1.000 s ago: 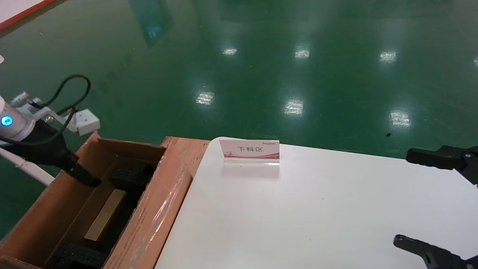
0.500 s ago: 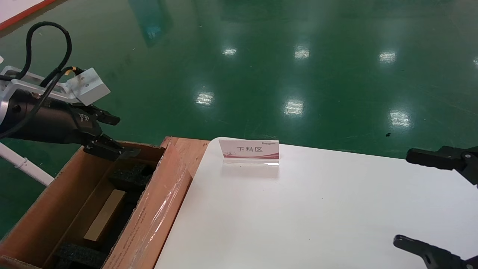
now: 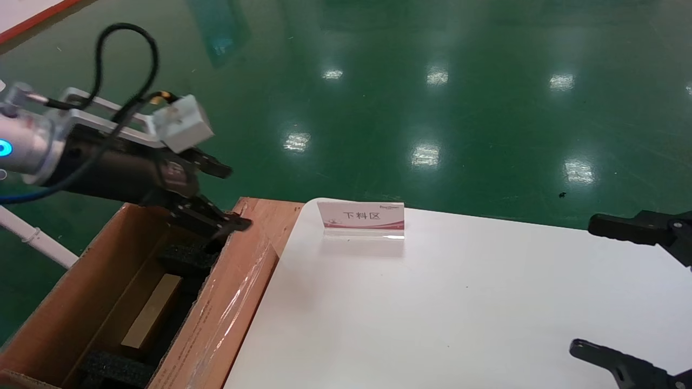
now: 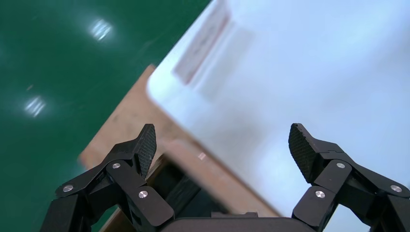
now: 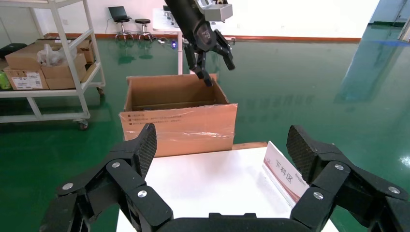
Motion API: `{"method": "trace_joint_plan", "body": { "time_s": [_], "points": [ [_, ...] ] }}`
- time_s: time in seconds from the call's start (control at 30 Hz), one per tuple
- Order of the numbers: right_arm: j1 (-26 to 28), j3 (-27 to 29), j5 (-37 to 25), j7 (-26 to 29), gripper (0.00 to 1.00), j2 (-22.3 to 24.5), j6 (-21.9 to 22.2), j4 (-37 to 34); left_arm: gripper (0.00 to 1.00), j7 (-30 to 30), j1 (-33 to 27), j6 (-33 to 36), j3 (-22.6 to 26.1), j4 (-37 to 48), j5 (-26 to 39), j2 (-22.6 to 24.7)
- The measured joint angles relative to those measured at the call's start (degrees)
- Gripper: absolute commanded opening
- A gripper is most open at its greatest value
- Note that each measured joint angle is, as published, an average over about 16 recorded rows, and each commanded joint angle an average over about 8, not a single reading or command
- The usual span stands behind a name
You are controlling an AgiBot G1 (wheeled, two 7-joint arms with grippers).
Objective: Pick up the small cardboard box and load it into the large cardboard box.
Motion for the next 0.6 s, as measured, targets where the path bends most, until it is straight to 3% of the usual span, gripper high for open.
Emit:
{"method": "trace_joint_plan", "body": {
  "time_s": [0.6],
  "points": [
    [0.01,-0.05,0.03,-0.02,1.00,0.02,0.01,-0.01,1.00,11.64,30.43,7.16,-35.60,1.45,-8.10,5.13]
  ]
}}
